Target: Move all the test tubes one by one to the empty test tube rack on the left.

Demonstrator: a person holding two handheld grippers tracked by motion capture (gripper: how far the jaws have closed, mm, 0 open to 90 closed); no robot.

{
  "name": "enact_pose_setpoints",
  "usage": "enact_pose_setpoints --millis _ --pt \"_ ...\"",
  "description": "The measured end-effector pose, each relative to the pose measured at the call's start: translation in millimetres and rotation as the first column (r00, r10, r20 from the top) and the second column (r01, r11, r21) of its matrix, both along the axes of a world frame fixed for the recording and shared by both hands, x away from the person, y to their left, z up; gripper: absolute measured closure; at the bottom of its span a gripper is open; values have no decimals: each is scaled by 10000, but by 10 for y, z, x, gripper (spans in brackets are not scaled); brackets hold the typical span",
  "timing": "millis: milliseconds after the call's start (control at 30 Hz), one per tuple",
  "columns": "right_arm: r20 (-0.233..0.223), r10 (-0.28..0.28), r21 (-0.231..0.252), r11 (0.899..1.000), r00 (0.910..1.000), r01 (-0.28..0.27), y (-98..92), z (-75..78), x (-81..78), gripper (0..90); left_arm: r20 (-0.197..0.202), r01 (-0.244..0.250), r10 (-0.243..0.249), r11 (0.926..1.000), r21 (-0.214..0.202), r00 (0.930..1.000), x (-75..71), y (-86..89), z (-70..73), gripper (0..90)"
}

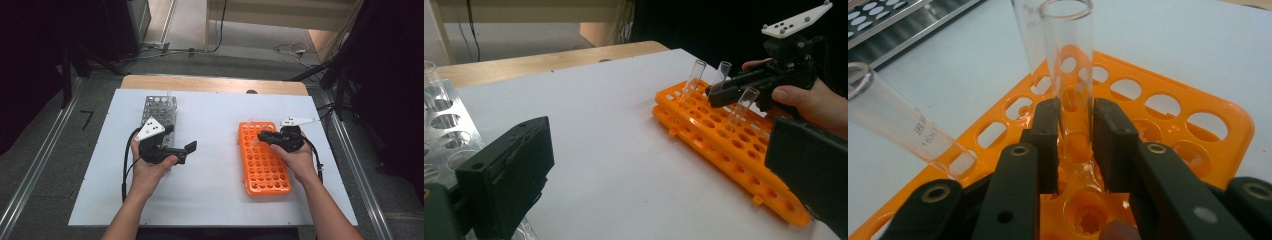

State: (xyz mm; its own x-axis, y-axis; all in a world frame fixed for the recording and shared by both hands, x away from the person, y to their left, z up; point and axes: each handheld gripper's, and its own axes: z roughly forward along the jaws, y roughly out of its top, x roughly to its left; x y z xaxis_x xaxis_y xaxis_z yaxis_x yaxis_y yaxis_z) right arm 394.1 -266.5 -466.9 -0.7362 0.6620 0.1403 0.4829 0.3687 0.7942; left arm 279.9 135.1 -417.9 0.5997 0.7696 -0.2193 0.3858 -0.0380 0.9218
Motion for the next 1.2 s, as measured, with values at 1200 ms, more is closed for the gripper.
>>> enact_pose_setpoints --millis 1200 --pt "942 -357 802 9964 9949 282 -237 522 -524 743 178 211 -212 9998 60 9996 -25 -52 62 0"
